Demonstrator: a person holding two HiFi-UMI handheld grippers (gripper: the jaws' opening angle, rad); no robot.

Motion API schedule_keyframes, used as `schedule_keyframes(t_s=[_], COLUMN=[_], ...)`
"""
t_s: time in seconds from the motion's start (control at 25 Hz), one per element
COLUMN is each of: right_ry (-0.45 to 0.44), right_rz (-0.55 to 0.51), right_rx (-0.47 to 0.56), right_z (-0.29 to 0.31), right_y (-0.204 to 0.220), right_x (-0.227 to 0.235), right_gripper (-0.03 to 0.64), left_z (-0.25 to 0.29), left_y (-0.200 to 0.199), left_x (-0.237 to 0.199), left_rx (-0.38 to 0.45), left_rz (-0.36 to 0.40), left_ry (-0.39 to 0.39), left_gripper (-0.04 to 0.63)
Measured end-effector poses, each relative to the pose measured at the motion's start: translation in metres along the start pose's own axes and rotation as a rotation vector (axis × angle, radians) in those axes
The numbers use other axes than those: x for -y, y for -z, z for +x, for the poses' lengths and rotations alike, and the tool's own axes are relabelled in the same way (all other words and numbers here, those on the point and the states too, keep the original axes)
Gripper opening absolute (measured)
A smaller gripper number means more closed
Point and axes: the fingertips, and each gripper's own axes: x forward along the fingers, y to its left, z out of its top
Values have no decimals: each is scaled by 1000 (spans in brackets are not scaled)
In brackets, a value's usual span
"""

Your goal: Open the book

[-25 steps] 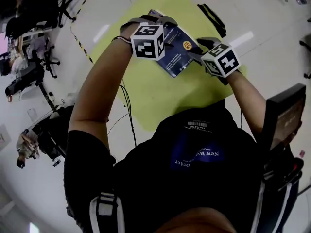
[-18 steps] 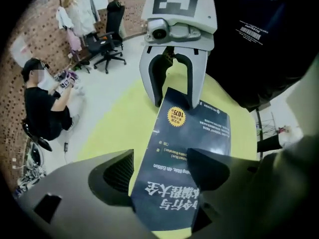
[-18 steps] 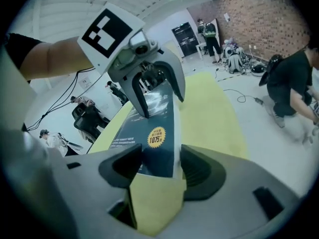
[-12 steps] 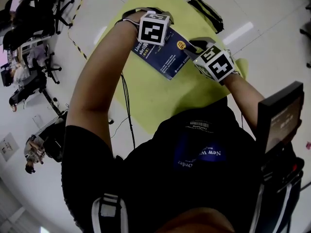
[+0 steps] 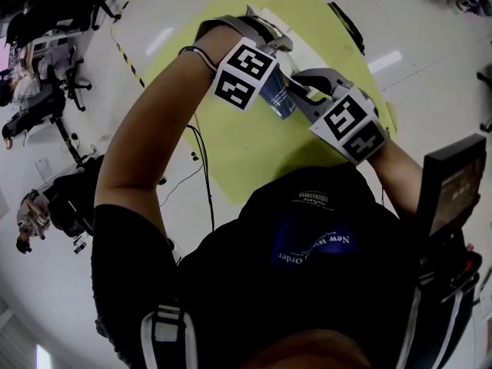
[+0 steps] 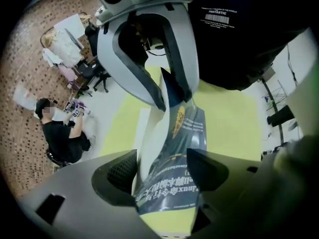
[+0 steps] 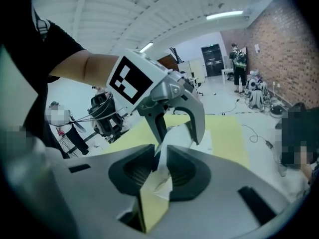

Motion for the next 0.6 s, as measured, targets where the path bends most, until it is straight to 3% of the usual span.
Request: schedule_keyframes(t_s=[0.08,0.24,0.36,0.48,0.6], right_ry=[-31,-82,-118,-168,-217], right_rz=[-16,-199,-293,-376,-434], right_rx=[-1,-54,-80,-111,-156], right_z=[5,19,36,56,83], right_y=[-9,-15,-14,-9,1], right_x=[-25,-74,-110,-146,-180], right_gripper=[66,64,64,64,64], left_z=[-15,-42,-50,-49,-37], left_y=[0,-2,1,5,12], left_x=[14,48,88,130,176], left_rx=[2,35,22,-5,-20], left_rz=[-6,-106,-194,-271,-349], left_ry=[-83,-261,-355,-410,-417], left_gripper=[296,184,184,186,186])
